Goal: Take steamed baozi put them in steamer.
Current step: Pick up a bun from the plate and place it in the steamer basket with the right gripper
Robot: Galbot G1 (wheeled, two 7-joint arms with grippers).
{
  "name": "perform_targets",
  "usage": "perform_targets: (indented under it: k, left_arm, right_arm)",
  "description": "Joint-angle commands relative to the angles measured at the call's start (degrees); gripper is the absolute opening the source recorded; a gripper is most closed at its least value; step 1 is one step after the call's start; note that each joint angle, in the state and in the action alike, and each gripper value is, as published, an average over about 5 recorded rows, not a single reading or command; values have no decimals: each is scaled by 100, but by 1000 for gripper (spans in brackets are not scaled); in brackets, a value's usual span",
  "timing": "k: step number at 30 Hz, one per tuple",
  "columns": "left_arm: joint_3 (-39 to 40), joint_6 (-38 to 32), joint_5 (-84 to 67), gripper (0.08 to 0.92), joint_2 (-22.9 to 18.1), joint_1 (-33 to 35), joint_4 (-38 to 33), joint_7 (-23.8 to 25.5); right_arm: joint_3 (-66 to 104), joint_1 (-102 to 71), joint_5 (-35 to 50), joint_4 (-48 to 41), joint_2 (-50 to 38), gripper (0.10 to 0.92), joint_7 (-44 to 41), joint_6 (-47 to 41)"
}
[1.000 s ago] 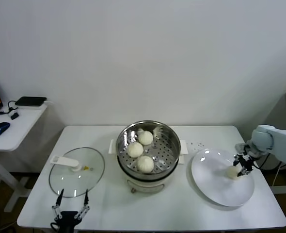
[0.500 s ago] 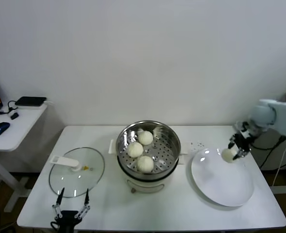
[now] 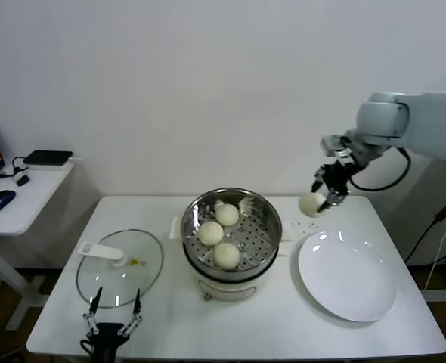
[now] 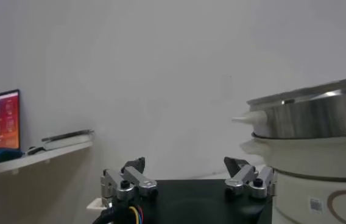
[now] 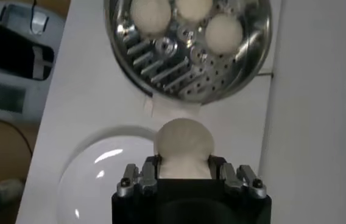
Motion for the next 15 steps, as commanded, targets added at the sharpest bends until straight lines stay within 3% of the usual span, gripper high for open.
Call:
perform_targets:
  k: [1,15]
  left_arm:
    - [1,2,10,823,1,16,-20,4]
    - [-44,-48,33,823,-21,-6,105,12]
  right_arm:
    - [1219,-795,630,304,782,551,800,-1001]
    - [1575,-2505,-79,-123,918,552,1399,-1328]
